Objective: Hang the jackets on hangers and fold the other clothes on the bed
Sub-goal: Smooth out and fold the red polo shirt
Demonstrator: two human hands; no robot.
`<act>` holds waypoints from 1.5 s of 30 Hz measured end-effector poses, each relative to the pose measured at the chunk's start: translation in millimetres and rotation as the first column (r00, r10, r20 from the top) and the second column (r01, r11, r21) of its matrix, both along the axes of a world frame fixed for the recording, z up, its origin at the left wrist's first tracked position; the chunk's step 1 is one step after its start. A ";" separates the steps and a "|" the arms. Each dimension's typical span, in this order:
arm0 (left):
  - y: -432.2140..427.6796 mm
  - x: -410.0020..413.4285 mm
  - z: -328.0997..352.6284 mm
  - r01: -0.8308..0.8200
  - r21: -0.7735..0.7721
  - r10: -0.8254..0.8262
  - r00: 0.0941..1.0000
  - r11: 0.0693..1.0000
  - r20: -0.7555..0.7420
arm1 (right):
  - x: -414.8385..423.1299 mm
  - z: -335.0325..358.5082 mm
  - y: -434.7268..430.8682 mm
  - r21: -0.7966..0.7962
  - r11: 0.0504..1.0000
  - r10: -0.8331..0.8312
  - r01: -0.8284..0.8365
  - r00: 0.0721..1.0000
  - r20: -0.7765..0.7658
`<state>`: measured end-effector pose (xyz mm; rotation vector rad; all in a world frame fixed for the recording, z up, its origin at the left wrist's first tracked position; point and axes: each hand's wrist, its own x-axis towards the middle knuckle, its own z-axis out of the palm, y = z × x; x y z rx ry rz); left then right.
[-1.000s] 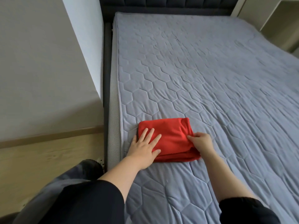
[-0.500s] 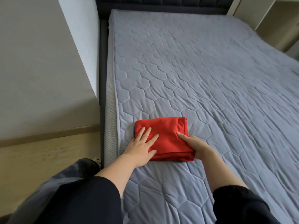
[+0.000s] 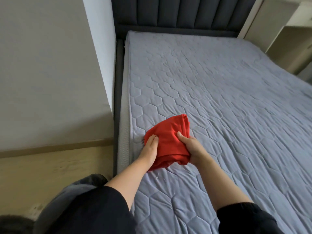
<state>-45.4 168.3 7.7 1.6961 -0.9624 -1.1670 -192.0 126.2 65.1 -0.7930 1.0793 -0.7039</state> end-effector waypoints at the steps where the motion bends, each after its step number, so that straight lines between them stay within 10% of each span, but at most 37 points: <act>1: 2.7 2.2 4.0 -0.075 0.013 0.076 0.990 0.997 -0.118 | 8.2 6.7 1.6 -0.038 0.999 0.034 -0.035 0.999 -0.022; 6: 39.3 27.8 29.5 -0.322 0.135 0.305 0.571 0.937 -0.762 | 68.2 30.7 15.0 -0.236 0.890 0.335 -0.390 0.911 -0.240; 18: 67.4 266.6 61.9 -0.646 0.020 0.289 0.313 0.763 -0.905 | 331.6 76.3 43.7 -0.426 0.571 0.521 -0.702 0.711 -0.472; 28: 146.4 487.0 175.2 -0.778 0.090 0.545 0.348 0.622 -0.762 | 557.8 196.1 101.4 -0.427 0.240 0.564 -0.872 0.483 -0.669; 33: 234.4 548.9 330.9 -0.844 0.008 0.836 0.529 0.536 -0.144 | 616.4 345.9 145.9 -0.466 0.080 0.612 -0.881 0.413 -0.675; 40: 406.7 566.2 583.1 -0.622 -0.005 0.574 0.719 0.783 0.392 | 668.8 561.6 242.1 -0.468 -0.440 0.631 -0.766 0.107 -0.768; 45: 531.7 559.3 669.1 -0.703 0.156 0.618 0.693 0.694 0.372 | 691.1 649.7 336.6 -0.512 -0.577 0.667 -0.636 -0.005 -0.745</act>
